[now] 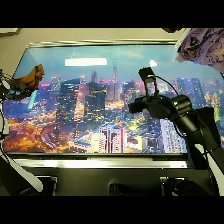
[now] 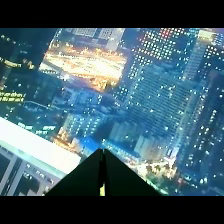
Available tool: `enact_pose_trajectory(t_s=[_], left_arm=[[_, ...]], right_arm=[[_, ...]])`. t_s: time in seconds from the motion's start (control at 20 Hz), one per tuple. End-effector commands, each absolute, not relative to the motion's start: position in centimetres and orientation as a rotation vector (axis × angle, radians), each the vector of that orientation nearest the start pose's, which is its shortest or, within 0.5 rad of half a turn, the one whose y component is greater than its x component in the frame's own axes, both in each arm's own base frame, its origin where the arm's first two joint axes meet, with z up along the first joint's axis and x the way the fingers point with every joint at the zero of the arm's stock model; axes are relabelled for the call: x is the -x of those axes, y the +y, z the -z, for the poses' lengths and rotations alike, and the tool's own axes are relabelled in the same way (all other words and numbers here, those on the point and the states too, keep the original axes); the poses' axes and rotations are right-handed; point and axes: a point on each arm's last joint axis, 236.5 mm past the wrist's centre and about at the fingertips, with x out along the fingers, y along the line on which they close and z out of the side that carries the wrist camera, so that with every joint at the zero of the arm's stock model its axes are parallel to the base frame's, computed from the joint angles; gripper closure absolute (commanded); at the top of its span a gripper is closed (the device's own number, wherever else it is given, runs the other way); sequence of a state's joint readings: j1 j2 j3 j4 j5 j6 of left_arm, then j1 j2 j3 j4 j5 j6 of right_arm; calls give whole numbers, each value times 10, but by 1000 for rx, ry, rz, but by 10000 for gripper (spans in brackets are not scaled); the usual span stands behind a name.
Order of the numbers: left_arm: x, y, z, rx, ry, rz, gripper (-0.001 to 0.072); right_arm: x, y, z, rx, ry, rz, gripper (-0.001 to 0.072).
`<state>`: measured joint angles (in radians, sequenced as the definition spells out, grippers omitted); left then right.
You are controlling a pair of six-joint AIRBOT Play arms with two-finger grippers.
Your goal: Fold the clothes and pants, and hang the long-sleeved shirts on hangers.
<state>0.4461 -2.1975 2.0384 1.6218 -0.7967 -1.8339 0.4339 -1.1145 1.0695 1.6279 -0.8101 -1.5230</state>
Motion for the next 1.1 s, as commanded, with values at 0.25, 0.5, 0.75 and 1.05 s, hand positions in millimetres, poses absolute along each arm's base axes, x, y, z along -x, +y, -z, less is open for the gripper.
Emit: enact_pose_trajectory(t_s=[0.25, 0.5, 0.75, 1.05], left_arm=[[-571, 222, 51, 496, 1018, -409, 699], [-528, 76, -73, 390, 1066, -177, 700], [-431, -96, -158, 446, 1050, 64, 699], [-331, -245, -137, 424, 1156, 311, 698]], right_arm=[[-383, 189, -79, 87, 862, -409, 679], [-383, 189, -79, 86, 861, -409, 679], [-383, 189, -79, 87, 862, -409, 679], [-383, 189, -79, 87, 862, -409, 679]])
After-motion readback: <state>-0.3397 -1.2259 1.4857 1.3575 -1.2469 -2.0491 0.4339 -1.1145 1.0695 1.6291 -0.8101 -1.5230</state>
